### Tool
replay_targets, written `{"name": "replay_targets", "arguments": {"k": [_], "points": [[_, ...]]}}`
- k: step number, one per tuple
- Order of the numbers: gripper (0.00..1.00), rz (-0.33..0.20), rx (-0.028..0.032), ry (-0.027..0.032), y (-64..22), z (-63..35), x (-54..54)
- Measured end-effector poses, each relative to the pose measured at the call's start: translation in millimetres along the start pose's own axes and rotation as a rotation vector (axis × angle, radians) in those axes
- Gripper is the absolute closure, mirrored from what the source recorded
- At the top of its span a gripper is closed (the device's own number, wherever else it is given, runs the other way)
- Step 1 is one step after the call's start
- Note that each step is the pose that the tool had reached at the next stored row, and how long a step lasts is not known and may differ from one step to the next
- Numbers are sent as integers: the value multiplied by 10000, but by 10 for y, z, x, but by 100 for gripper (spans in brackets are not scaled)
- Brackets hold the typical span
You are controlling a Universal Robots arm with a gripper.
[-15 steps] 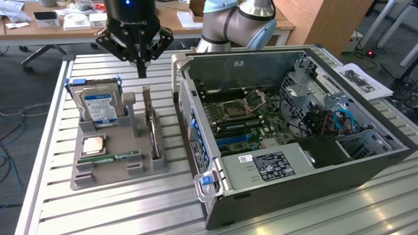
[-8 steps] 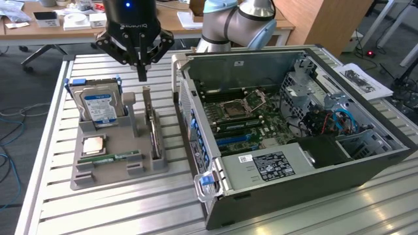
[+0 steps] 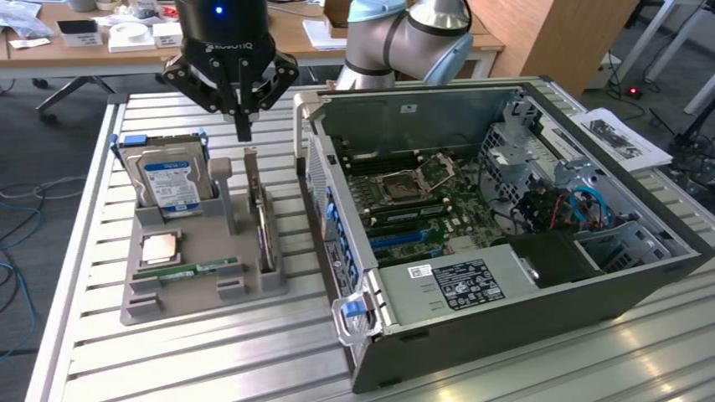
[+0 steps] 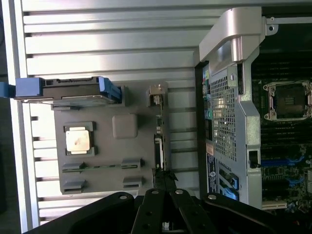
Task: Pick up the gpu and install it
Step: 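Pick up the gpu and move the gpu toward the slot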
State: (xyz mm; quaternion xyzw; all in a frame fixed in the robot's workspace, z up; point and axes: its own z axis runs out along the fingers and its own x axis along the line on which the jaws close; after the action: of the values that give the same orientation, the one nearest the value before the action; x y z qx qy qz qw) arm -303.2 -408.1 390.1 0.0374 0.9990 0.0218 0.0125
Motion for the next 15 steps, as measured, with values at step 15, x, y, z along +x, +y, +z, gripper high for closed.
{"name": "replay_targets", "arguments": {"k": [15], "points": [[65, 0, 0, 0, 0, 0, 0]]}}
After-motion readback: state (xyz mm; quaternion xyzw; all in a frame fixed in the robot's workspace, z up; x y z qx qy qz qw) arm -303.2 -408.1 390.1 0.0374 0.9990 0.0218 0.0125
